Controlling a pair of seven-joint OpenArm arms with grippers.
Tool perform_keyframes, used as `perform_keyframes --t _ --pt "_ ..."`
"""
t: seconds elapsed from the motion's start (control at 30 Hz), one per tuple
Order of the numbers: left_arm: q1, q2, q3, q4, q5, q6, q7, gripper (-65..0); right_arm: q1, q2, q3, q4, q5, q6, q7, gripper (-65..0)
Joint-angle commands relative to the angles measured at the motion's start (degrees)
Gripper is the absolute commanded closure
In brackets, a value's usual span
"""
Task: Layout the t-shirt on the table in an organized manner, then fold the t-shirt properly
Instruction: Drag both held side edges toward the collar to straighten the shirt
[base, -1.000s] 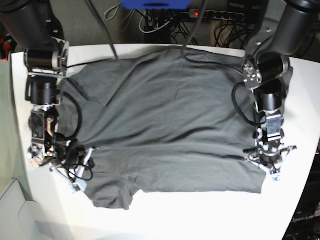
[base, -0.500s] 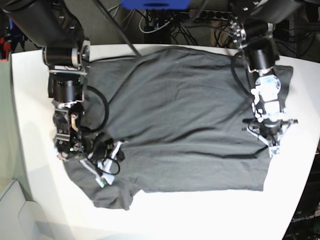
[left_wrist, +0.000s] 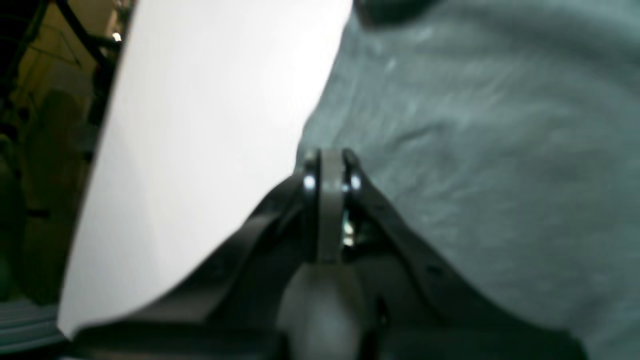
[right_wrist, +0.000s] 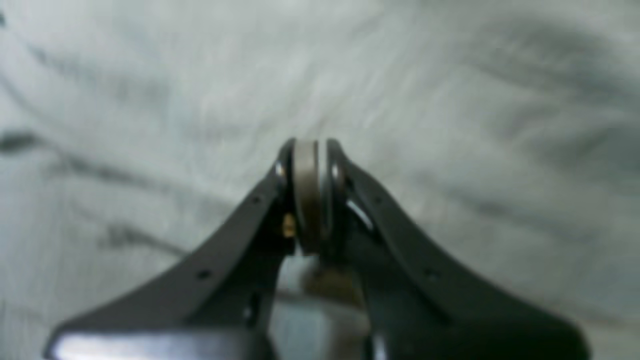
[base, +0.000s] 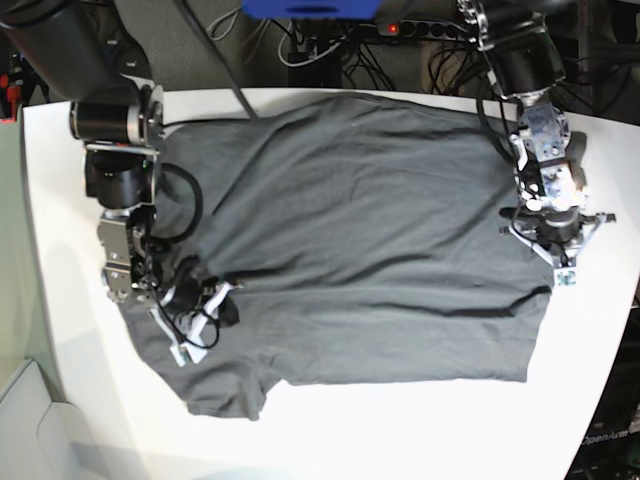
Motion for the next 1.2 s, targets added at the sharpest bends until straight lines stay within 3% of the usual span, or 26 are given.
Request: perform_keyframes --t 0.0,0.07,0.23,0.37,0.47,0.53,0.57,0.67,0.77,1.0,1.17 --pt "0.1 -0.6 -0.1 2.3 0.2 0.3 -0.1 -0.2 2.0 0.0 0.0 0.9 1.0 0.4 2.3 -2.2" --pt "1.9 -0.5 0.0 4.3 0.2 0.3 0.7 -0.2 2.3 0.0 0.0 0.9 1.0 0.4 4.1 -2.2" --pt "4.8 0.6 -0.4 7.1 0.1 0.2 0.8 -0.2 2.7 0.0 0.0 0.8 1.0 -4.2 6.4 -2.2" --pt "6.9 0.7 -0.3 9.4 0.1 0.2 0.8 -0.2 2.3 0.0 0.0 1.2 1.0 -4.2 5.9 -2.2" --pt "7.7 0.7 -0.1 10.7 0.1 0.1 0.9 -0.2 2.2 0.7 0.3 1.2 1.2 -3.8 2.3 -1.9" --pt "8.0 1.1 -0.3 11.2 0.1 -2.6 0.9 -0.2 2.0 2.9 0.5 2.1 1.7 0.3 -0.7 -1.9" --pt "8.0 1.7 -0.5 11.3 0.1 -4.7 0.9 -0.2 0.8 3.5 0.5 3.1 2.3 0.4 -1.9 -1.9" --pt "7.7 2.4 -2.7 11.3 0.1 -11.6 1.8 -0.2 -4.0 4.8 0.4 11.9 3.7 0.4 -6.0 -1.9" --pt "6.4 2.5 -4.1 10.3 0.1 -15.3 3.8 -0.2 -10.8 5.3 0.4 24.9 3.7 0.4 -11.8 -2.0" --pt "6.1 0.7 -4.1 6.9 0.2 -16.4 4.5 -0.2 -27.8 5.0 0.2 56.2 3.7 0.4 -21.7 -2.3" --pt "6.5 -0.2 -4.2 6.8 0.2 -16.4 4.5 -0.2 -33.7 4.8 0.1 66.3 3.7 0.4 -30.0 -3.5"
